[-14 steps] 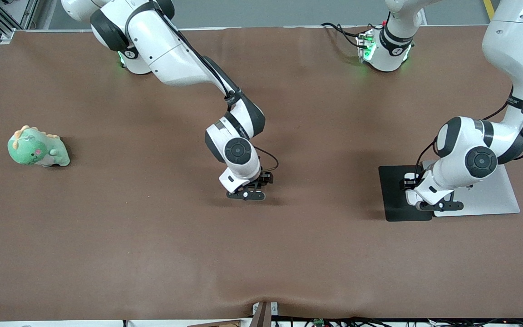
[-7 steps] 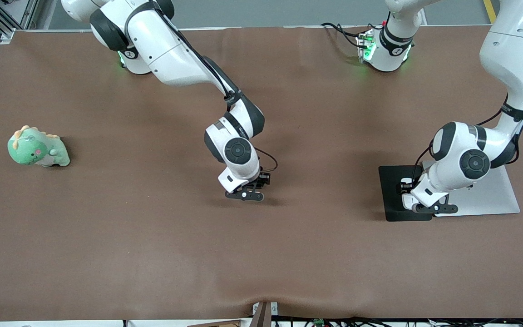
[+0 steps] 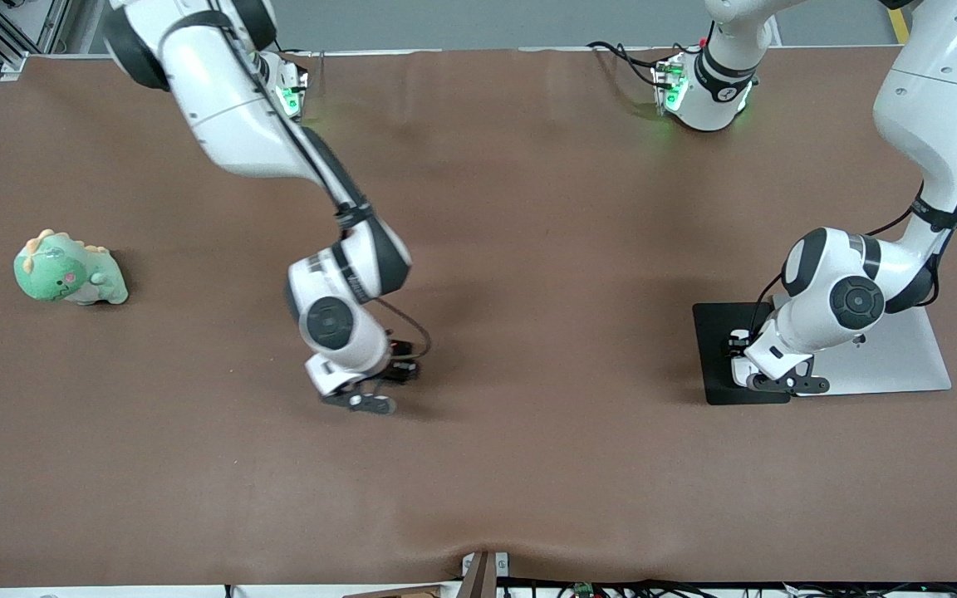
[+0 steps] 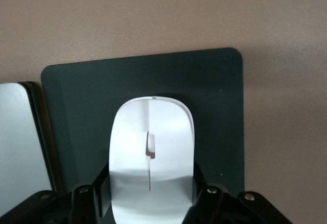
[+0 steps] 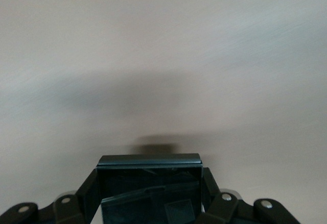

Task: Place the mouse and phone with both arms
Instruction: 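Carry the black phone with the right gripper toward the green plush toy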

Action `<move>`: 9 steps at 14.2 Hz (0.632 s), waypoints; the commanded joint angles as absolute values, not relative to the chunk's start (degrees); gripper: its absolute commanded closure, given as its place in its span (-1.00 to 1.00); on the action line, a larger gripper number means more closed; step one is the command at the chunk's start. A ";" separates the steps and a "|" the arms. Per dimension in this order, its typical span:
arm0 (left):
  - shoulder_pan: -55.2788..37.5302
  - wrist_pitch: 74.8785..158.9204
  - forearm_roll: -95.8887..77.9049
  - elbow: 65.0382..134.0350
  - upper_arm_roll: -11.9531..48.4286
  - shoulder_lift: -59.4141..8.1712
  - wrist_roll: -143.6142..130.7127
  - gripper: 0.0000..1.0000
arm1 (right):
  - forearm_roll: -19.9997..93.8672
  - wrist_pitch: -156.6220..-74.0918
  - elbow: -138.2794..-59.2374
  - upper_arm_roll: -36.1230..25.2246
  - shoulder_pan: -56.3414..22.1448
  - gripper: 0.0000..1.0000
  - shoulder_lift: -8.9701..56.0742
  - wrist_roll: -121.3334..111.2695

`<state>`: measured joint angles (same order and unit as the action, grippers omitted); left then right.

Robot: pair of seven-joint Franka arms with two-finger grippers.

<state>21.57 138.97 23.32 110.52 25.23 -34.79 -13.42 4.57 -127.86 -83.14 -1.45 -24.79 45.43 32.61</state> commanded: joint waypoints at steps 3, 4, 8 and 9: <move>22.50 140.01 24.87 110.92 25.66 -34.80 -13.89 -0.04 | 3.60 -131.55 -103.49 -0.18 -15.75 1.00 31.40 23.33; 22.50 140.10 24.87 110.92 25.66 -34.80 -13.89 -0.04 | 3.60 -133.14 -107.62 -0.18 -13.56 1.00 28.77 19.90; 22.59 140.10 24.87 110.92 25.66 -34.89 -13.89 -0.06 | 3.60 -133.42 -117.41 -0.18 -4.77 1.00 22.07 9.43; 22.59 140.10 24.96 110.83 25.66 -34.89 -13.89 -0.08 | 3.60 -133.42 -118.81 -0.18 -1.53 1.00 21.54 5.58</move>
